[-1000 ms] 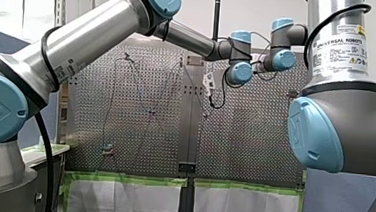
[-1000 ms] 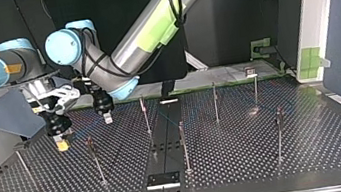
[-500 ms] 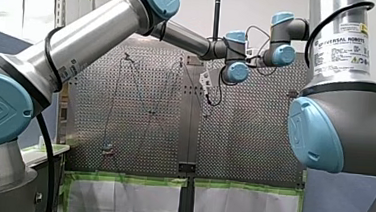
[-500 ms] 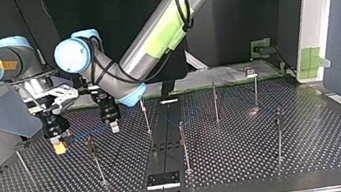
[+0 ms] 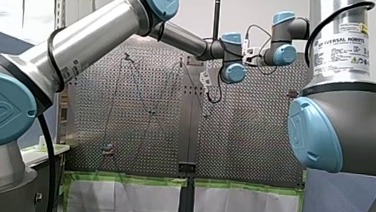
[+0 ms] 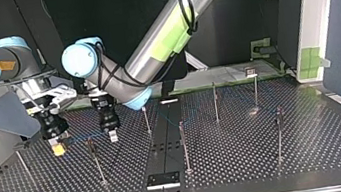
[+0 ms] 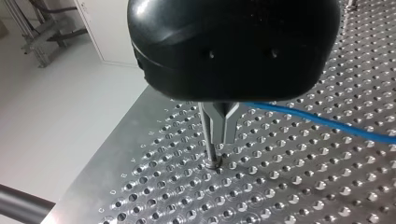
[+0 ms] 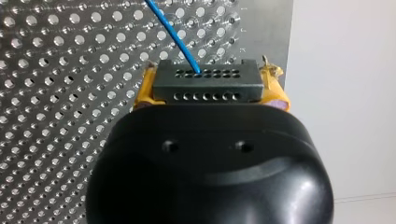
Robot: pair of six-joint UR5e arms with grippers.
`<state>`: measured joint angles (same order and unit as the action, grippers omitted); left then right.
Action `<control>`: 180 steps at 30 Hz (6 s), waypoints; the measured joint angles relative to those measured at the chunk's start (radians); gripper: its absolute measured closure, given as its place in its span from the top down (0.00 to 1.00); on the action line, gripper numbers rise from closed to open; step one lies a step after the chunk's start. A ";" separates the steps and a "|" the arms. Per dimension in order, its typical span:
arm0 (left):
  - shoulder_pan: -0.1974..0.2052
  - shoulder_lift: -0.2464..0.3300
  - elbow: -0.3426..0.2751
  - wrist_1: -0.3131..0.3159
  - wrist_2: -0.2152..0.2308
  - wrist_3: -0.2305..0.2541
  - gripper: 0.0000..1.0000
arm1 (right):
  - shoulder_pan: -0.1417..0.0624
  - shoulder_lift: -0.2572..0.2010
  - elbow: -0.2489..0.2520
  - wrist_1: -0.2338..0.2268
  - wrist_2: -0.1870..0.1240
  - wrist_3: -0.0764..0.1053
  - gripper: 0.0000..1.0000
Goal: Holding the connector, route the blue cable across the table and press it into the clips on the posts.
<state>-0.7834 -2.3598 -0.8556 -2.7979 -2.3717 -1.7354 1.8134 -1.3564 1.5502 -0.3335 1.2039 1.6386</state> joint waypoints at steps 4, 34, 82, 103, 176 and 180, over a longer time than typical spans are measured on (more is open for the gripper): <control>0.018 0.000 0.000 0.013 0.033 0.008 0.00 | -0.002 0.010 0.000 -0.008 -0.002 0.004 0.00; 0.041 -0.001 0.000 -0.022 0.130 0.000 0.60 | -0.030 0.042 0.000 -0.065 -0.028 0.040 0.00; -0.141 0.213 -0.239 -0.046 -0.029 -0.085 1.00 | -0.023 0.046 0.005 -0.059 -0.035 0.031 0.00; -0.133 0.377 -0.406 0.120 -0.053 -0.125 1.00 | -0.023 0.050 0.005 -0.061 -0.035 0.031 0.00; 0.141 0.390 -1.071 0.486 0.104 -0.073 1.00 | -0.021 0.055 0.005 -0.060 -0.035 0.029 0.00; 0.142 0.390 -1.100 0.492 0.132 -0.073 1.00 | -0.021 0.055 0.005 -0.059 -0.035 0.030 0.00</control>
<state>-0.6419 -1.9699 -1.9552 -2.3059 -2.2393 -1.8085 1.7919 -1.3018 1.5553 -0.3929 1.1691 1.6684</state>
